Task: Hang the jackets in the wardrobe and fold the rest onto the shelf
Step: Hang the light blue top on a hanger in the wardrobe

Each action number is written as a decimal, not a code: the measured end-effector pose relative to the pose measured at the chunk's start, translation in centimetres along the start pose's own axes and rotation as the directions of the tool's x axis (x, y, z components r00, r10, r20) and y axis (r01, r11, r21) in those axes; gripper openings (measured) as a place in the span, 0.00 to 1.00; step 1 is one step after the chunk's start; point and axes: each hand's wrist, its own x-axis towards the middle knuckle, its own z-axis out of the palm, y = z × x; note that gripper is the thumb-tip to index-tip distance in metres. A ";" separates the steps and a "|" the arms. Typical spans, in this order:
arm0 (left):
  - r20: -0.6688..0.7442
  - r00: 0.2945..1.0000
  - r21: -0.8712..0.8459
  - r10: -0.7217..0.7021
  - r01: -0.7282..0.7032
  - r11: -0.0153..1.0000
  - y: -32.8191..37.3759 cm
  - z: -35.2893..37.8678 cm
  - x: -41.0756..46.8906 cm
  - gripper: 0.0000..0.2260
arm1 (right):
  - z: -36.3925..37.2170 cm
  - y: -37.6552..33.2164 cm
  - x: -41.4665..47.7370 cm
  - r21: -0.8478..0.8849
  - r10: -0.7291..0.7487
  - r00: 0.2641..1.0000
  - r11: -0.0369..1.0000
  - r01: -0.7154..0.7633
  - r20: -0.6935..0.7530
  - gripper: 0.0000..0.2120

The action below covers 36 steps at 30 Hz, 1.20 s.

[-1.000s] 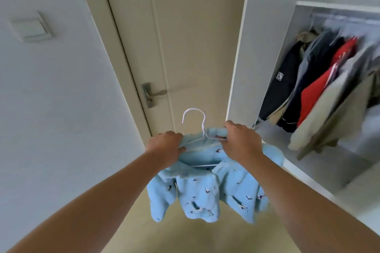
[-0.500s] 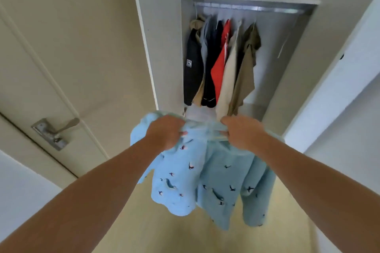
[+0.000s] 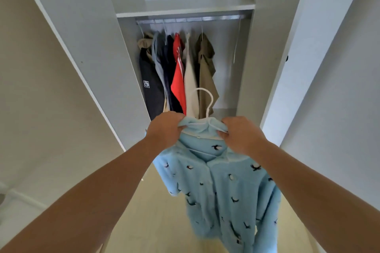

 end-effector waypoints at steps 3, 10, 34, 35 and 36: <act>-0.018 0.999 -0.041 0.049 -0.050 0.998 0.7 0.6 3.7 0.07 | -1.1 1.8 2.1 0.034 0.036 0.999 0.999 -0.036 -0.008 0.07; 0.000 0.981 -0.105 0.194 -0.193 0.976 1.0 1.5 12.9 0.08 | -2.1 4.6 7.2 0.021 0.113 0.993 0.993 -0.114 0.024 0.11; 0.225 0.685 -0.386 0.693 -0.590 0.709 -2.9 12.5 49.9 0.08 | 1.9 8.5 29.8 0.003 0.558 0.813 0.825 -0.566 -0.164 0.09; 0.232 0.688 -0.372 0.688 -0.590 0.716 -2.6 13.1 51.2 0.09 | 2.2 9.1 30.7 0.017 0.563 0.806 0.822 -0.570 -0.180 0.09; 0.240 0.694 -0.354 0.678 -0.588 0.727 -2.5 13.8 52.4 0.10 | 2.4 9.7 31.6 0.028 0.567 0.801 0.819 -0.573 -0.192 0.09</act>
